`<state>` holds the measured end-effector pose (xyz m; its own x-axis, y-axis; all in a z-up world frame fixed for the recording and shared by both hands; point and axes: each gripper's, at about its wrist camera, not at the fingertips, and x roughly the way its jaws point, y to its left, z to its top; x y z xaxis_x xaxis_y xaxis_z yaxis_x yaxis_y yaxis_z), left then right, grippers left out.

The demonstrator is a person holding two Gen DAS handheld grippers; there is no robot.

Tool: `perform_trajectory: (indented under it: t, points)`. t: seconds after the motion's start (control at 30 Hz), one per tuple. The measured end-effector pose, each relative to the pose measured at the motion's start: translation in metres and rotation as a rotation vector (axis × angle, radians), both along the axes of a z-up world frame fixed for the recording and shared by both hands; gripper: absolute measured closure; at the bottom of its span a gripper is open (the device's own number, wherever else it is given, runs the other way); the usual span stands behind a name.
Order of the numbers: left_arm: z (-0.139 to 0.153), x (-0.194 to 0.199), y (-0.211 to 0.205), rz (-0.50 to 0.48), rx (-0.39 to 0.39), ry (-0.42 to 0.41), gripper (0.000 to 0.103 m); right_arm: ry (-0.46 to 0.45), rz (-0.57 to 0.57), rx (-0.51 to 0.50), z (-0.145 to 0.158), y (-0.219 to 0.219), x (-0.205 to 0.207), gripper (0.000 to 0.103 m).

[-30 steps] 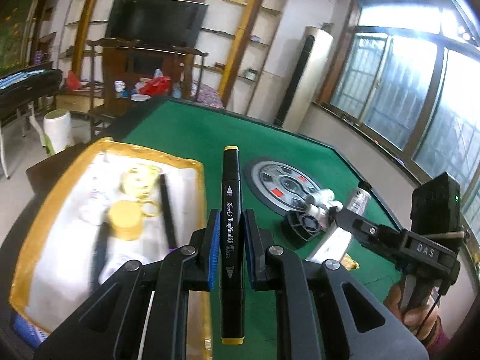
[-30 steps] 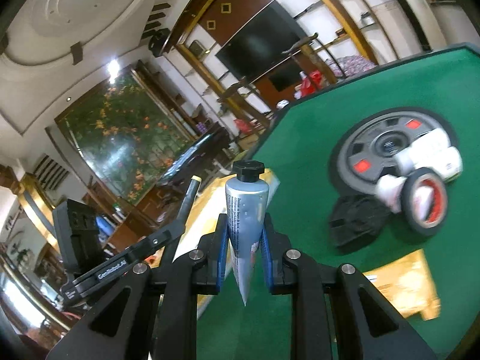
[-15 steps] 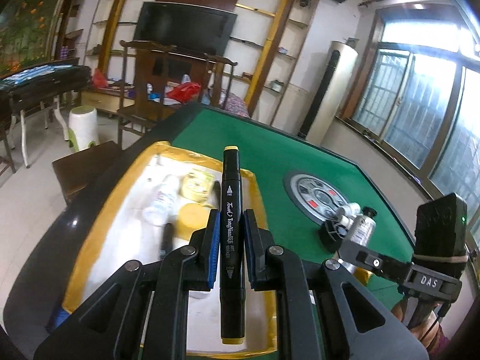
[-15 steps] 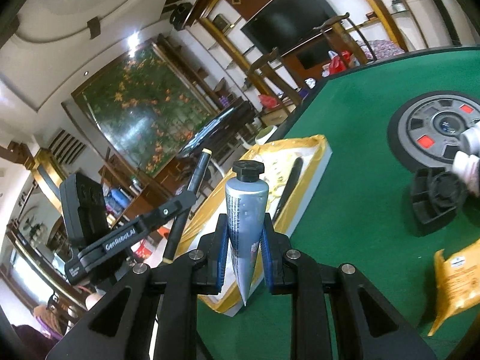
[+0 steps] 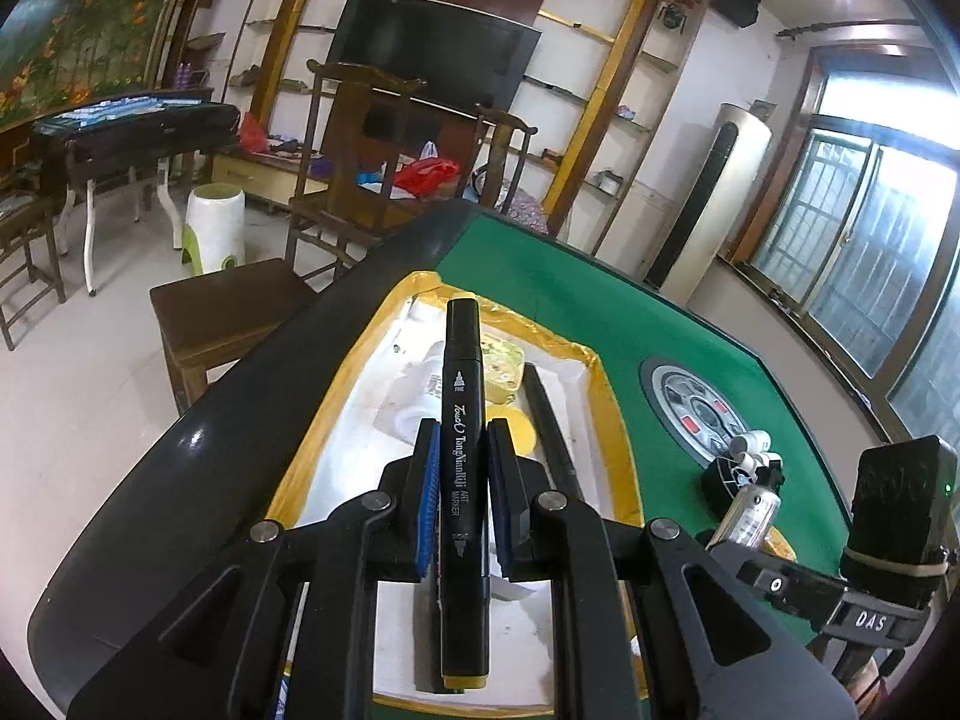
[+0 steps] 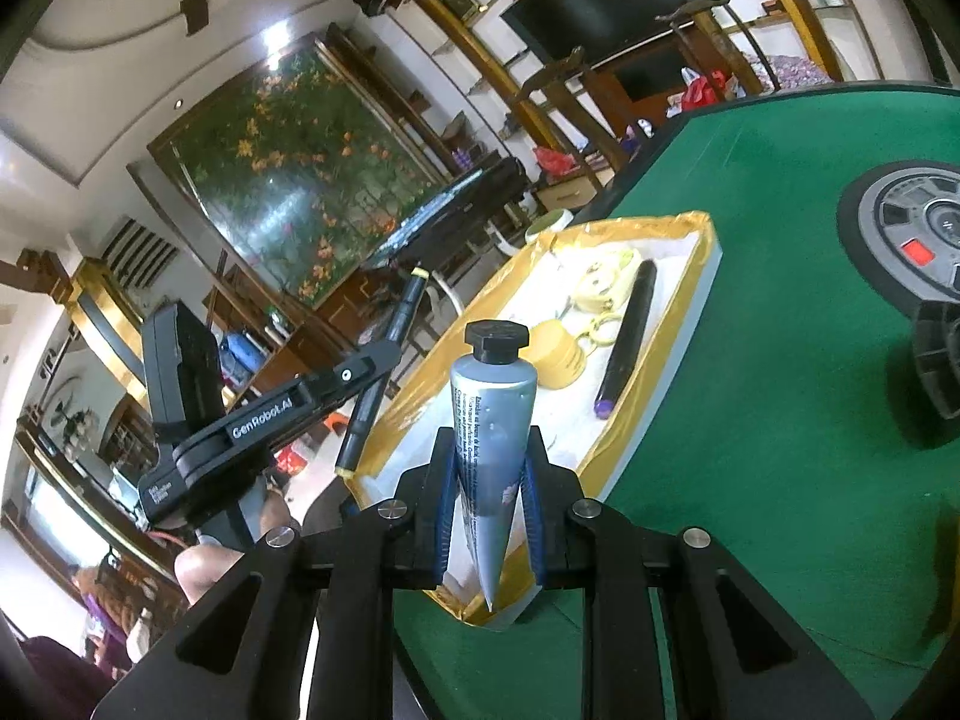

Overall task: Organize rigid objects
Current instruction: 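Carry the marker and the tube with both grippers over the foam box, then open both grippers to release the tube and marker into the box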

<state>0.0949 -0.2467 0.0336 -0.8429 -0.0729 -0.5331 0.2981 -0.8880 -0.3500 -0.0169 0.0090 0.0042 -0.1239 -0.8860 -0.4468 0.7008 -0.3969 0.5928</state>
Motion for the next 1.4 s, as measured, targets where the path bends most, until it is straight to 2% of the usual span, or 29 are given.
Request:
perform_trajectory:
  t: [0.17,0.37,0.77,1.0,1.1,1.27,1.4]
  points:
    - [-0.008,-0.005,-0.001,0.002,0.006,-0.025,0.09,-0.005,0.027,0.015,-0.002,-0.016,0.007,0.085]
    - [-0.017,-0.004,-0.004,0.019,0.005,-0.078,0.09,-0.064,0.079,0.05,-0.016,-0.035,0.014,0.085]
    - [-0.031,-0.01,-0.01,0.054,-0.024,-0.175,0.09,-0.006,0.067,0.11,-0.015,-0.037,0.019,0.085]
    - [-0.033,-0.01,-0.01,0.055,-0.033,-0.186,0.09,0.05,0.034,0.125,-0.007,-0.033,0.022,0.085]
    - [-0.033,-0.012,-0.01,0.052,-0.03,-0.192,0.09,0.063,0.02,0.136,-0.006,-0.031,0.02,0.08]
    - [-0.032,-0.014,-0.008,0.046,-0.039,-0.197,0.09,0.059,-0.008,0.133,-0.004,-0.025,0.013,0.079]
    - [-0.033,-0.015,-0.007,0.041,-0.032,-0.208,0.088,0.059,-0.03,0.106,0.003,-0.02,0.011,0.062]
